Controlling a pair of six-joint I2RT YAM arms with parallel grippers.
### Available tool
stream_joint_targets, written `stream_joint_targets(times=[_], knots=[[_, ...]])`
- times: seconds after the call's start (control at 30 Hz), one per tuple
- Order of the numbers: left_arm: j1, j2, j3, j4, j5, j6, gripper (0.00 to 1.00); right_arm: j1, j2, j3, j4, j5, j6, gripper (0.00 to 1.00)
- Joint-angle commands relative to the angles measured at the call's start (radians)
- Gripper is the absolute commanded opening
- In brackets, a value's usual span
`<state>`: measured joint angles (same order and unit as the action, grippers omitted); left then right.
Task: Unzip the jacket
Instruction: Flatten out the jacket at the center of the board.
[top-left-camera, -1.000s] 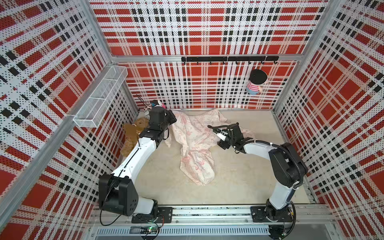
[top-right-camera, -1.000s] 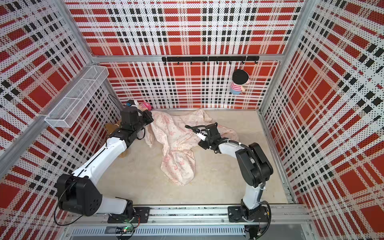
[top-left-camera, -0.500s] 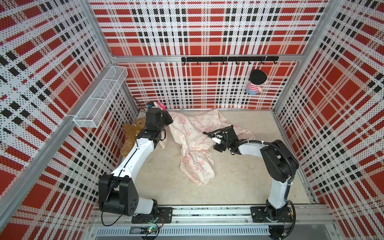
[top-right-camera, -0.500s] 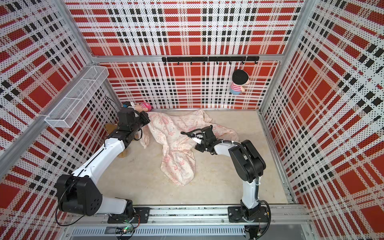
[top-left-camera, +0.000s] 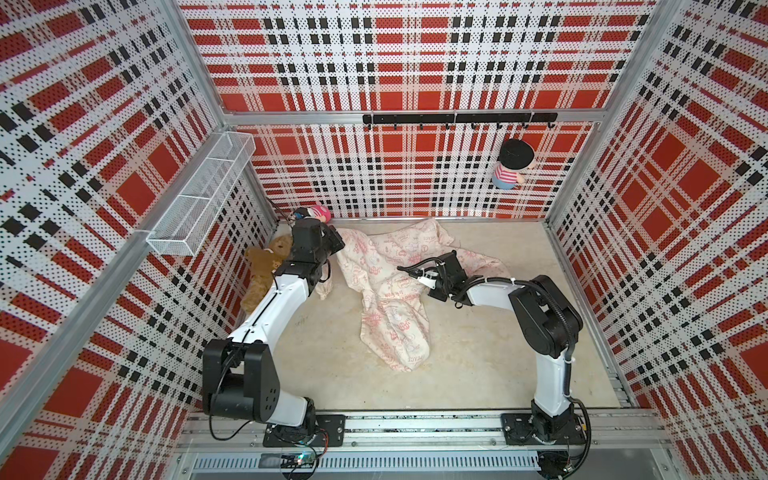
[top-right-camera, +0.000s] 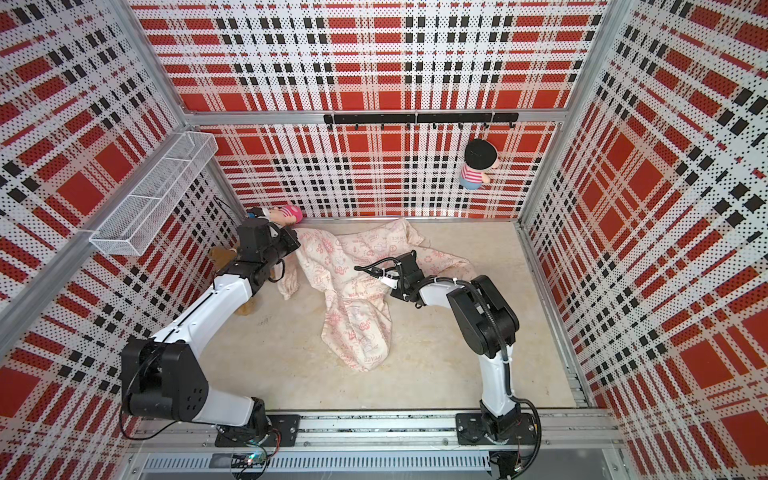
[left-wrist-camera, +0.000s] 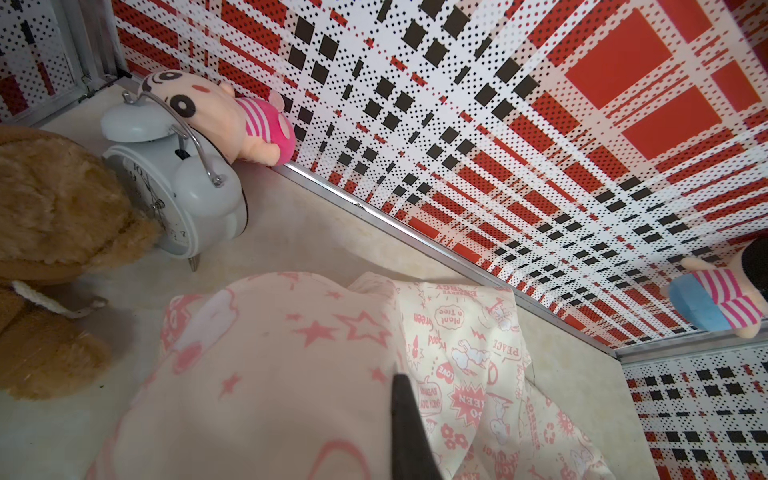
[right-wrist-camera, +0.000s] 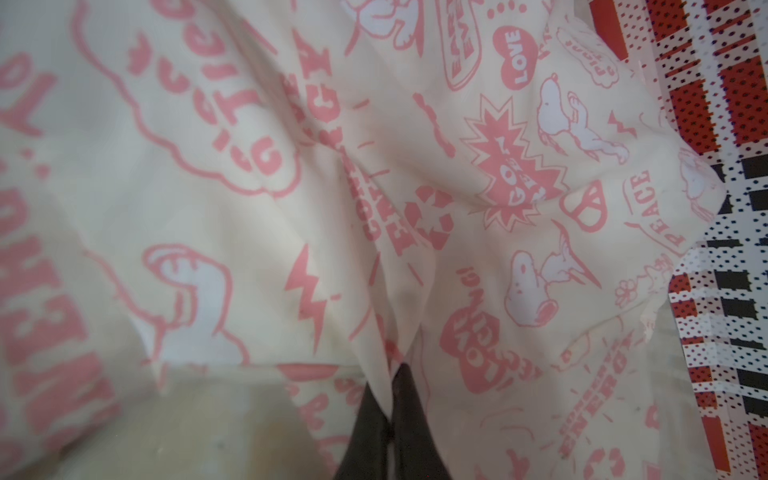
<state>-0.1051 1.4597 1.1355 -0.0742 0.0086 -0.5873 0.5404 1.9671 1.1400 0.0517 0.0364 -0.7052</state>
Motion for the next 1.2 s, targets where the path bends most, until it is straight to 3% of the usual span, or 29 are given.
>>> stream_joint_targets(times=[0.0,0.23,0.47,0.6,0.67,0.77,0.83,0.9,1.0,1.17], knots=[[0.004,-0.041,0.009,0.042,0.026,0.006,0.0,0.006,-0.204,-0.095,0.053,0.022,0.001,0.0],[-0.005,-0.295,-0.087,0.157,0.02,0.04,0.0,0.006,-0.621,-0.204,0.008,0.083,0.089,0.0],[-0.018,-0.58,-0.069,0.133,-0.027,0.099,0.0,0.017,-1.029,-0.186,-0.118,0.099,0.213,0.0],[-0.02,-0.688,0.039,0.057,-0.052,0.13,0.0,0.047,-1.181,-0.078,-0.236,0.163,0.273,0.0],[-0.02,-0.663,0.163,-0.033,-0.067,0.135,0.0,0.047,-1.204,-0.004,-0.269,0.202,0.289,0.0],[-0.023,-0.457,0.463,-0.273,-0.062,0.129,0.0,0.046,-1.113,0.152,-0.344,0.281,0.273,0.0],[-0.024,-0.278,0.637,-0.414,-0.025,0.11,0.0,0.042,-0.953,0.291,-0.434,0.367,0.234,0.0],[-0.024,-0.092,0.75,-0.536,0.011,0.088,0.0,-0.036,-0.742,0.464,-0.593,0.325,0.266,0.0],[-0.033,0.129,0.776,-0.612,0.077,0.093,0.0,-0.198,-0.463,0.661,-0.738,0.089,0.386,0.0],[-0.091,0.383,0.574,-0.568,0.035,0.146,0.0,-0.292,-0.04,0.849,-0.904,0.036,0.46,0.0]])
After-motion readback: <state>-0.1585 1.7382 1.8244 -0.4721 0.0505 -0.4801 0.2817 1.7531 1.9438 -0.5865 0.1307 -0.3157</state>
